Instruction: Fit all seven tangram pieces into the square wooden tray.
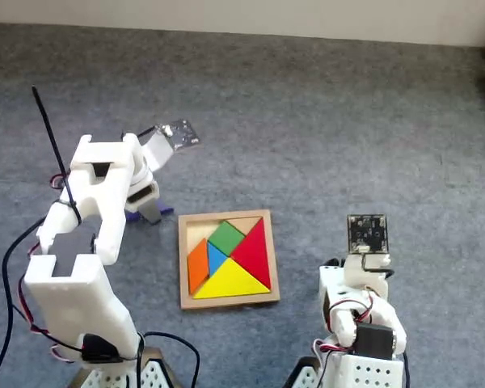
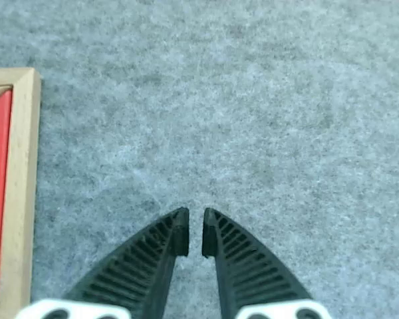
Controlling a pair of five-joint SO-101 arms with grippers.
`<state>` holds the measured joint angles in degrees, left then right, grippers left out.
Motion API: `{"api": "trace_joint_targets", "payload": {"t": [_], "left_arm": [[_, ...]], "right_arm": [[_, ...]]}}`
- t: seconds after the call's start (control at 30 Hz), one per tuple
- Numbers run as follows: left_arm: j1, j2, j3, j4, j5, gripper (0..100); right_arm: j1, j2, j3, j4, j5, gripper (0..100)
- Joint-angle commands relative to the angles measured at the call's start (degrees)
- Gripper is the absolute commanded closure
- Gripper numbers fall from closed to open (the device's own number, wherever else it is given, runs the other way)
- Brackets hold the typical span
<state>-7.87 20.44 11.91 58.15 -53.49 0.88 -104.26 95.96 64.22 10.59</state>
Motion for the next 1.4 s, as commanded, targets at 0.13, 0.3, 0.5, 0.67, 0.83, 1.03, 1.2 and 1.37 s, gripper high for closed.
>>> {"api": "trace_joint_targets", "payload": {"t": [0.13,0.3,0.5,0.67,0.83,1.03,1.2,1.37], "left_arm": [[4.7,0.0,-1.9,-3.0,-0.2,73],[5.6,0.0,0.0,-2.9,-4.7,73],[5.8,0.0,0.7,-2.5,-8.4,82],[5.8,-0.6,0.2,3.2,-8.5,85],[6.3,-0.7,-2.3,10.7,-8.3,91],[6.2,-0.7,-9.9,23.0,-8.0,94],[6.2,-0.7,-15.5,29.2,-3.1,96],[6.2,-2.2,-17.3,32.9,-2.6,98]], "right_arm": [[0.6,-0.9,5.9,-0.7,-0.1,94.7],[0.6,-0.9,5.9,-0.7,-0.1,94.7],[0.6,-0.9,5.9,-0.7,-0.1,94.7],[0.6,-0.9,5.9,-0.7,-0.1,94.7],[0.6,-0.9,5.9,-0.7,-0.1,94.7],[0.6,-0.9,5.9,-0.7,-0.1,94.7],[0.6,-0.9,5.9,-0.7,-0.1,94.7],[0.6,-0.9,5.9,-0.7,-0.1,94.7]]}}
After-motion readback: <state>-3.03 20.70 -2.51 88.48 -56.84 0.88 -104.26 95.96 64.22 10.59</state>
